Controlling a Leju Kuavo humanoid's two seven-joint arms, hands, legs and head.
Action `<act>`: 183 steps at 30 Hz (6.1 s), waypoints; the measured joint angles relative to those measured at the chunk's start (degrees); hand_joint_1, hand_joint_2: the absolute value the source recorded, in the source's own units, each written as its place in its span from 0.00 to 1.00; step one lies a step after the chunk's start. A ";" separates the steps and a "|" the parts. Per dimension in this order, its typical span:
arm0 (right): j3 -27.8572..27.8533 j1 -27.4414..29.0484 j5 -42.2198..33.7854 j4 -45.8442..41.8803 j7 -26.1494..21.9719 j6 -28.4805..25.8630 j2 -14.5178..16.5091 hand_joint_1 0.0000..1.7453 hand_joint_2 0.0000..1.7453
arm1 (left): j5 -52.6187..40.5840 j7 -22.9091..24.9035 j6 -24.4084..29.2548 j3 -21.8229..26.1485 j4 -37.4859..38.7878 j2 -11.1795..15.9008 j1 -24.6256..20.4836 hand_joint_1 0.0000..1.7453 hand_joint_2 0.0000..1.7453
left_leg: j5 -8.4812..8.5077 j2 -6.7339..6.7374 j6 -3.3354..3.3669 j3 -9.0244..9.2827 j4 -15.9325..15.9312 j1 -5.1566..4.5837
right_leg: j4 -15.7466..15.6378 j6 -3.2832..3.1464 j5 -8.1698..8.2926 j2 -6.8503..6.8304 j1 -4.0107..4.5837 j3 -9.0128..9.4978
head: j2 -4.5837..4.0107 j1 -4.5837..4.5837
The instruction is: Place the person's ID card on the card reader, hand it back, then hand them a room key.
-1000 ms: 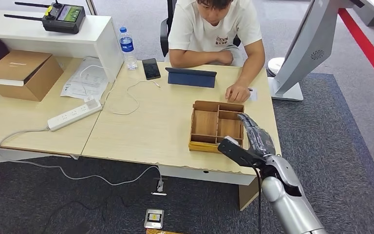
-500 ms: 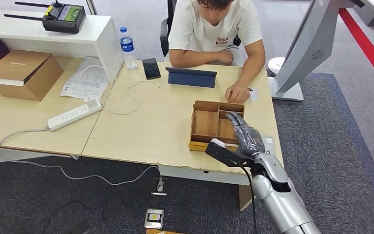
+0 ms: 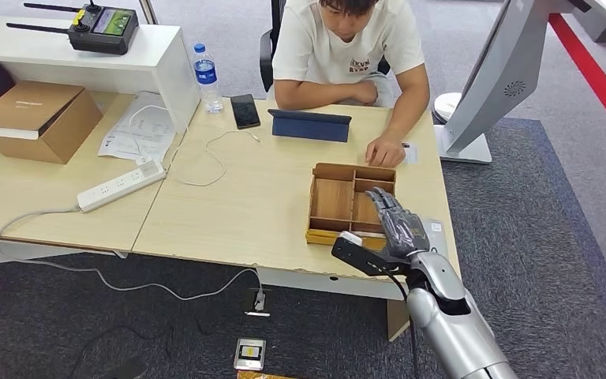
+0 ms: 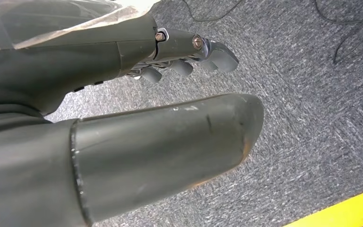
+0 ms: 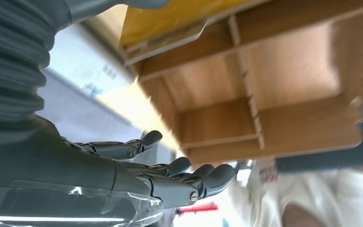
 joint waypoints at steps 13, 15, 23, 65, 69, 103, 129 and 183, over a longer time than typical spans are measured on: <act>0.79 0.38 8.75 1.66 2.33 -9.11 -0.31 0.00 1.00 | 0.33 -0.01 0.24 0.00 0.00 0.00 0.04 0.00 0.00 | 0.00 0.00 0.00 0.00 0.00 0.00 | 0.00 0.00 0.00 0.00 0.00 0.00 | -0.01 0.00; 0.79 0.38 8.25 1.98 2.06 -9.00 -0.31 0.00 1.00 | 0.33 -0.01 0.25 0.00 0.00 0.00 0.04 0.00 0.00 | 0.00 0.00 0.00 0.00 0.00 0.00 | 0.00 -0.01 0.00 0.00 0.00 0.00 | -0.01 0.00; 0.79 0.32 6.69 3.26 0.81 -8.89 -0.30 0.00 1.00 | 0.32 0.00 0.41 0.00 0.00 0.00 0.03 0.00 0.00 | 0.00 0.00 0.00 -0.01 0.00 0.00 | 0.00 -0.01 0.00 0.00 0.00 0.00 | -0.01 0.00; 0.72 -2.93 3.79 16.45 0.14 -11.57 3.33 0.00 1.00 | 0.15 0.02 0.22 0.00 -0.04 0.00 -0.02 0.00 0.00 | 0.00 0.00 0.00 -0.01 0.00 0.00 | 0.00 -0.01 -0.01 0.00 0.00 -0.01 | -0.01 0.00; 0.51 -3.23 3.35 16.99 0.38 -11.62 3.09 0.00 1.00 | 0.15 0.01 0.23 0.00 -0.04 0.00 -0.01 0.00 0.00 | 0.00 0.00 0.00 0.00 0.00 0.00 | 0.00 -0.01 -0.01 0.00 0.00 -0.01 | -0.01 -0.01; -0.06 -4.12 2.41 17.29 -0.31 -12.04 2.50 0.00 1.00 | -0.49 -0.02 0.26 -0.09 -0.04 -0.13 -0.33 0.00 0.00 | 0.00 0.01 0.00 0.00 0.00 0.00 | 0.00 -0.01 -0.01 0.00 0.00 0.00 | -0.01 -0.01; -0.04 -4.80 1.91 18.10 -0.22 -9.97 3.10 1.00 1.00 | -0.62 -0.04 0.24 -0.13 -0.04 -0.42 -0.62 0.00 0.00 | 0.00 0.00 0.00 0.00 0.00 0.00 | 0.00 -0.01 0.00 0.00 0.01 0.00 | 0.00 0.00; -5.52 -20.06 -2.25 5.08 -0.07 -2.97 2.09 1.00 1.00 | -3.13 -1.07 -2.81 -2.73 -0.12 -0.66 -3.36 0.00 0.00 | 0.13 0.01 -0.01 -0.08 0.00 0.00 | 0.02 -0.06 0.11 0.01 0.00 -0.07 | -0.01 -0.01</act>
